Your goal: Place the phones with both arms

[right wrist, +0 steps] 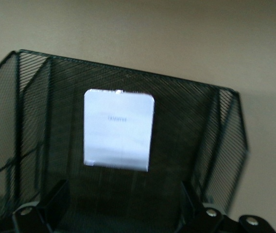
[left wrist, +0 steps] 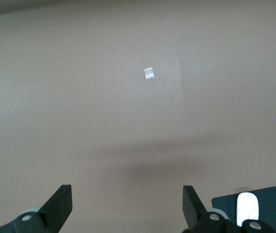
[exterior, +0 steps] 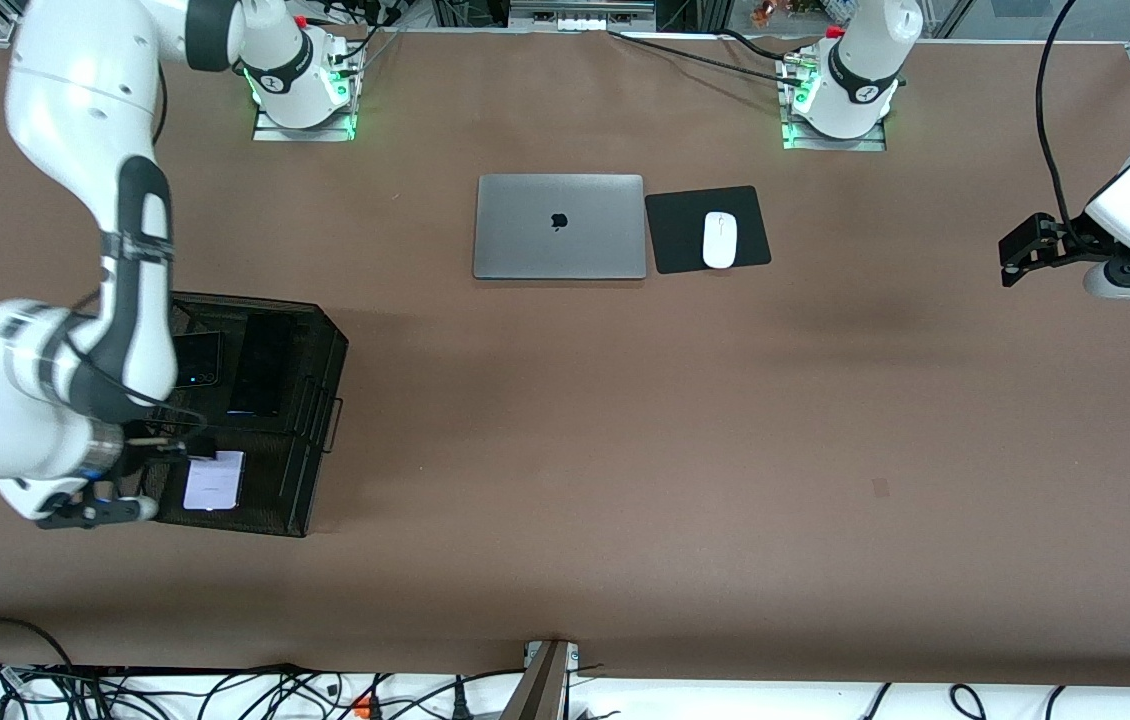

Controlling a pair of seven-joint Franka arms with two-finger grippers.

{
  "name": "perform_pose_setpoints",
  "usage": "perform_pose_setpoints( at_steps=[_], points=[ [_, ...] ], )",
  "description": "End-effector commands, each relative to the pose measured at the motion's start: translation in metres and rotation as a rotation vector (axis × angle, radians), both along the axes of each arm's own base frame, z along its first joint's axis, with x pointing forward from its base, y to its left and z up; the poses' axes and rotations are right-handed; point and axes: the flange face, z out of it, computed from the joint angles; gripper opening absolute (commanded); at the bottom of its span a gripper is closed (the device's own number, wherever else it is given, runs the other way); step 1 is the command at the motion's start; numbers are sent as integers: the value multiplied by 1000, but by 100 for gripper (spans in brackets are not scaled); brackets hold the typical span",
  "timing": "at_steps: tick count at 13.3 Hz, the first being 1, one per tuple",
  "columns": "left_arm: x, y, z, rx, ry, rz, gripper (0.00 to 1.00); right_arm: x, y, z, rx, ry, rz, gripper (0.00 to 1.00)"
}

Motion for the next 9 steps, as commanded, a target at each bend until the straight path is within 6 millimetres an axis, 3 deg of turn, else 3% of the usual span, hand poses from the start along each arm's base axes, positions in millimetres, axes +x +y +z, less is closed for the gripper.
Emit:
perform_pose_setpoints(
  at_steps=[1,3,7,9],
  points=[
    [2,-1,6,-22,7,-2,100,-19,22,71,-32,0,51,100],
    [2,-2,6,-22,7,-4,100,-34,21,102,-36,28,62,100],
    [2,-2,6,-24,8,-4,100,-68,17,140,-51,43,35,100],
    [2,-1,6,-24,8,-5,100,-93,37,156,-78,13,34,100]
  ],
)
